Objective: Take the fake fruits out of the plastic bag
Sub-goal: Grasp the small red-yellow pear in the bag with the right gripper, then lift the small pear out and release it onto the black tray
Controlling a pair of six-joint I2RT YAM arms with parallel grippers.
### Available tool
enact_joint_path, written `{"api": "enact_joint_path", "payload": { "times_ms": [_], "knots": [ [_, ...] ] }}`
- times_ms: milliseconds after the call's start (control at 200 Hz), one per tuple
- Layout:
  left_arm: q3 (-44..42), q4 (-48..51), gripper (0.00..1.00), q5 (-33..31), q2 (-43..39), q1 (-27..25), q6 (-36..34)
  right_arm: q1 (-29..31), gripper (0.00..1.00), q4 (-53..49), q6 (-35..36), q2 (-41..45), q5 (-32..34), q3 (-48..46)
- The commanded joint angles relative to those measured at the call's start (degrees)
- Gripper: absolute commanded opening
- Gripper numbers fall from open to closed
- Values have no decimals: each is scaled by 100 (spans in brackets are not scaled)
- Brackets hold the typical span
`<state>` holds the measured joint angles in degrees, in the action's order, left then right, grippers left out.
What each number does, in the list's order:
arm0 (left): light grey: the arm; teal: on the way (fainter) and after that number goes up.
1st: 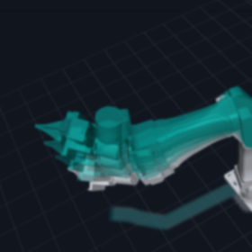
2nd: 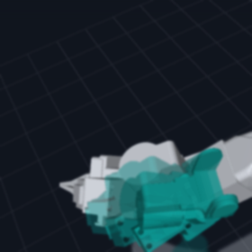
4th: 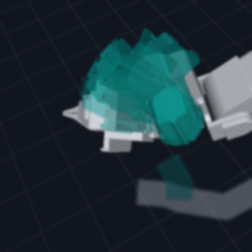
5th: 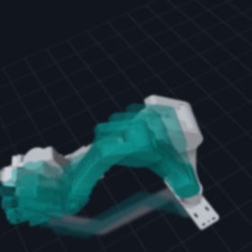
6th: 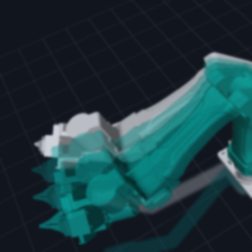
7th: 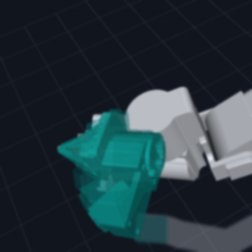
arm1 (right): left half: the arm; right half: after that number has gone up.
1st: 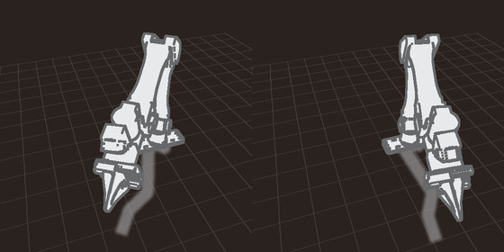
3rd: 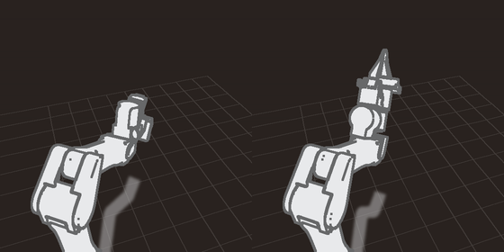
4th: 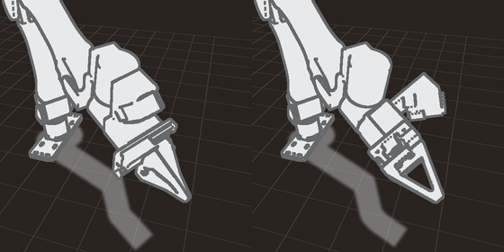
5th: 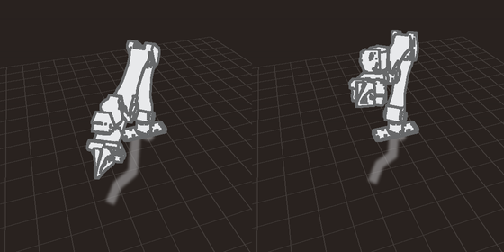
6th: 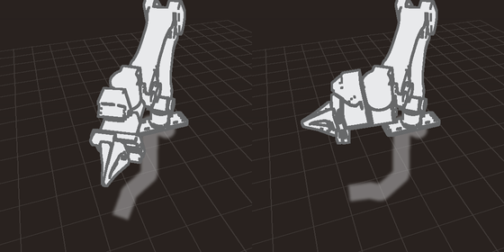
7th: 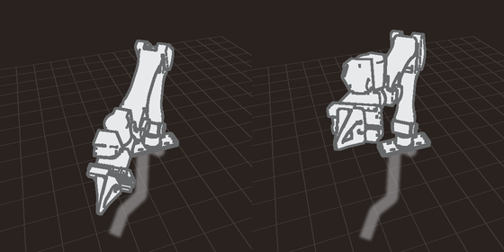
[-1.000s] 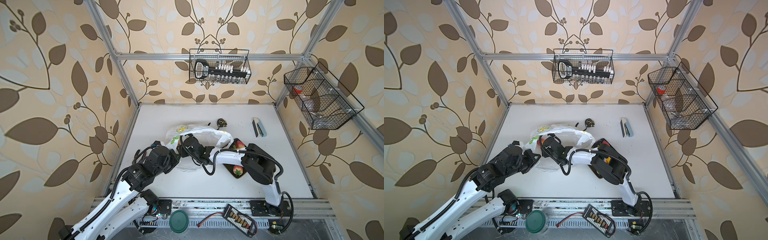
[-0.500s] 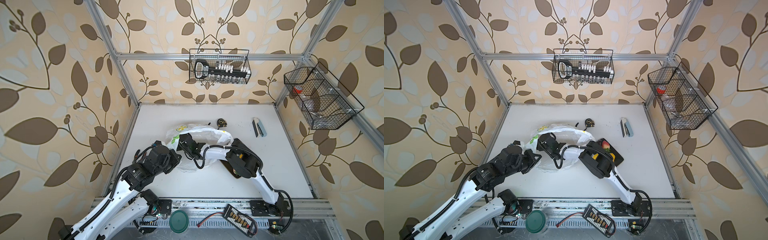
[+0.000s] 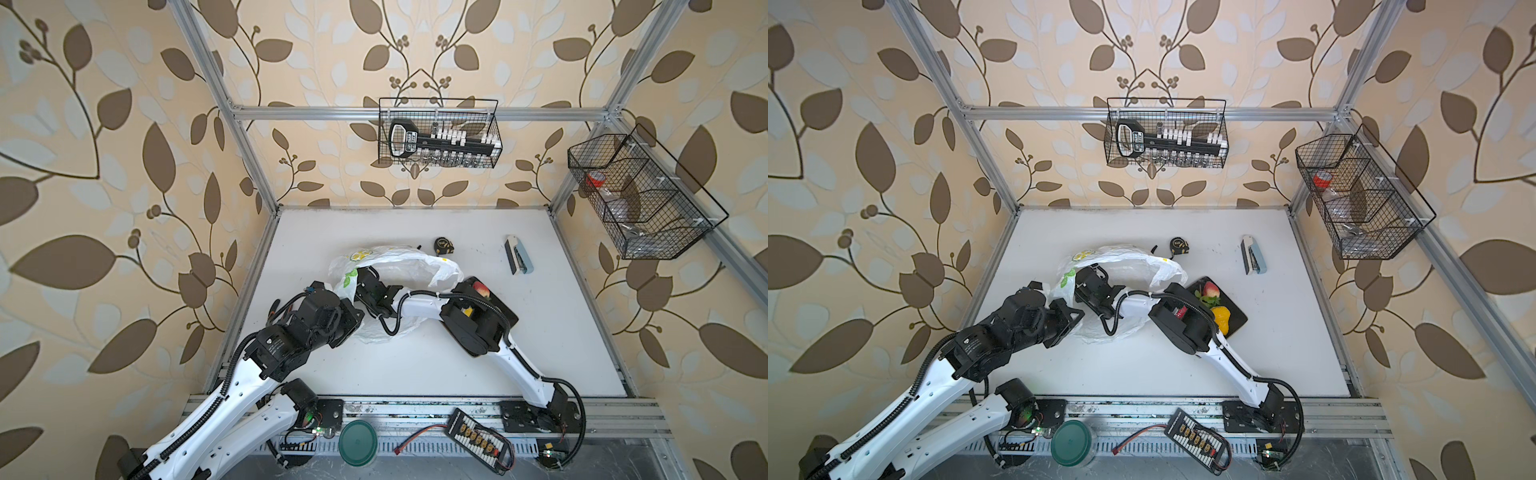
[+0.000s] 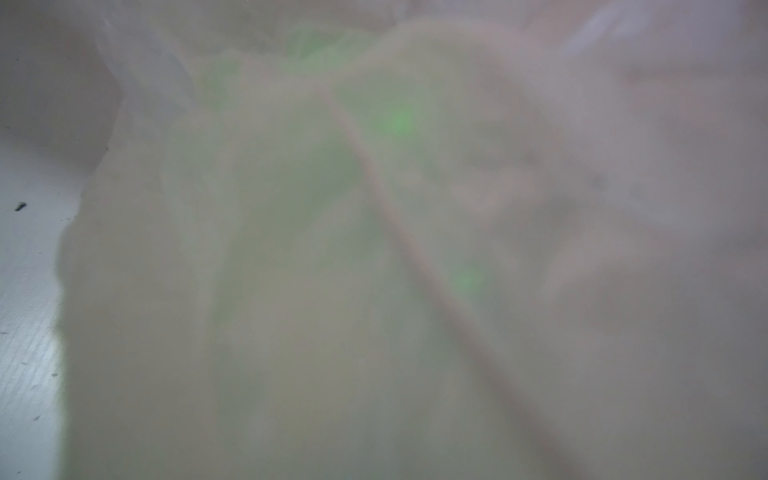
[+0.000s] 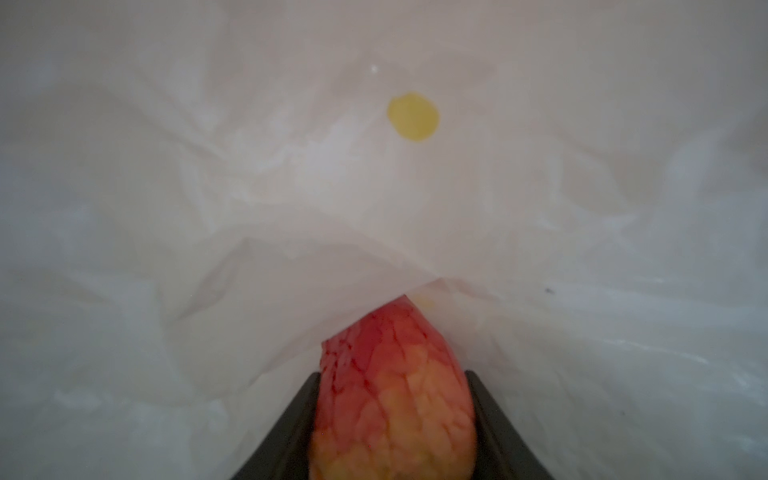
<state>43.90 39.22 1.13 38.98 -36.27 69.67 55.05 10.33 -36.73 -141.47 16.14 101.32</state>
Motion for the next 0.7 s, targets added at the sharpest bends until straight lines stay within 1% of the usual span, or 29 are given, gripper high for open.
{"api": "enact_joint_path", "payload": {
  "times_ms": [0, 85, 210, 370, 530, 695],
  "knots": [
    [149, -14, 0, -33, -64, 44, 98, 29, 41, 64, 180, 356, 108, -267],
    [105, -26, 0, -84, -75, 42, 141, 41, 36, 195, 225, 711, 90, -598],
    [50, -72, 0, -172, -101, 46, 167, 72, 33, 274, 376, 1299, 41, -1194],
    [-9, -143, 0, -281, -110, 42, 196, 90, 32, 206, 544, 2065, -129, -2112],
    [-13, -126, 0, -381, -84, 46, 192, 96, 31, -125, 873, 2869, -487, -2916],
    [-18, -143, 0, -447, -71, 46, 179, 166, 31, -539, 1494, 3852, -839, -3654]
  ]
}}
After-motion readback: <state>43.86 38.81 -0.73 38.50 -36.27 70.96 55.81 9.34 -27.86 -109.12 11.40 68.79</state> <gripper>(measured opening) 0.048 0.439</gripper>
